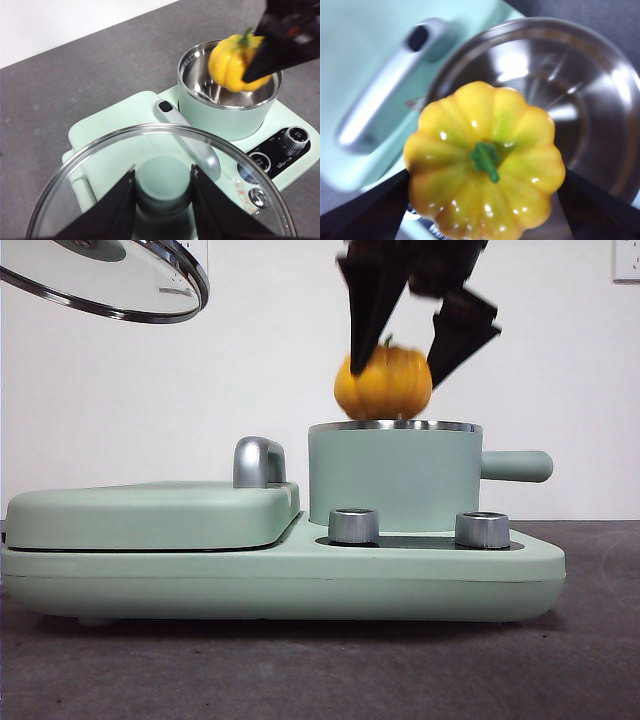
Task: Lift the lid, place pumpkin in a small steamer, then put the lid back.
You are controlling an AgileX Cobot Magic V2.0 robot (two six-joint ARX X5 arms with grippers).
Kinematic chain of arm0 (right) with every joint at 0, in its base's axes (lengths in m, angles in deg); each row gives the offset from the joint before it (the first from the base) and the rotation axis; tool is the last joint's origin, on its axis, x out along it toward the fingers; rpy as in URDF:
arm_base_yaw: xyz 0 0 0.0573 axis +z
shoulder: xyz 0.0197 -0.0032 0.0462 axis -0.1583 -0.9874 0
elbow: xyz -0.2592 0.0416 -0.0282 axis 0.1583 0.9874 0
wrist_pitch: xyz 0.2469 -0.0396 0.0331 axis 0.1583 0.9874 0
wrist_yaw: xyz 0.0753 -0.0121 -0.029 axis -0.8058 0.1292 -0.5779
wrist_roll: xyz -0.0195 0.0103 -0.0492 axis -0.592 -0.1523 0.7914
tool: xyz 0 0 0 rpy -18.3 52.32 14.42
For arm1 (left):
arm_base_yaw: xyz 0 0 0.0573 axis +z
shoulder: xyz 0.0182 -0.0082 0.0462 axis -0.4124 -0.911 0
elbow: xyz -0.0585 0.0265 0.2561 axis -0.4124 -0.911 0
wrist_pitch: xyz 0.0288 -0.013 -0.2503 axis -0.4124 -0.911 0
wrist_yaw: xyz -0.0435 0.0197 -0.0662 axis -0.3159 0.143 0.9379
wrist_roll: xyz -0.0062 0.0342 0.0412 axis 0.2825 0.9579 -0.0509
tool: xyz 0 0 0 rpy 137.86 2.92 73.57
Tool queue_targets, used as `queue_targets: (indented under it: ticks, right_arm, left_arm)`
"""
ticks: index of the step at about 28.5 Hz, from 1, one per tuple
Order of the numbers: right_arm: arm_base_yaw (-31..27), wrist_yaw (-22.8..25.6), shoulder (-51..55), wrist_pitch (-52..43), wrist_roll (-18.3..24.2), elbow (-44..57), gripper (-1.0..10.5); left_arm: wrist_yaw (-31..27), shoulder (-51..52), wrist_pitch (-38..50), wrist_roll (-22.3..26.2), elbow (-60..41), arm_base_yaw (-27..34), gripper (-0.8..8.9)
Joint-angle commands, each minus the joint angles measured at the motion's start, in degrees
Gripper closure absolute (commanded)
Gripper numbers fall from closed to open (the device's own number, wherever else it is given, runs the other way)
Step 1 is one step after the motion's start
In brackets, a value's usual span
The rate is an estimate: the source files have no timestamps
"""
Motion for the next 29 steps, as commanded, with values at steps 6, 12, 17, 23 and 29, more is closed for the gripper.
queue_targets:
  ticks: [6, 12, 17, 23, 29]
  right_arm:
    - [-0.5, 3.5, -6.7, 1.3, 1.7, -5.7, 5.4]
    - [-0.5, 3.8, -8.9, 0.9, 2.0, -5.7, 5.4]
    - [-0.5, 3.8, -11.1, 0.6, 2.0, -5.7, 5.4]
    - [-0.2, 4.5, -13.4, 0.3, 2.1, -5.7, 5.4]
    - [-0.2, 5.4, -15.0, 0.4, 2.3, -5.7, 5.4]
  left_arm:
    - [-0.2, 0.0, 2.0, 0.6, 0.9, -0.3, 8.02]
    - [-0.2, 0.0, 3.1, 0.6, 0.9, -0.3, 8.02]
    - [-0.2, 0.0, 3.6, 0.6, 0.9, -0.3, 8.02]
    - [-0.2, 0.0, 3.6, 0.6, 0.9, -0.3, 8.02]
    - [-0.2, 0.0, 3.6, 0.6, 0.9, -0.3, 8.03]
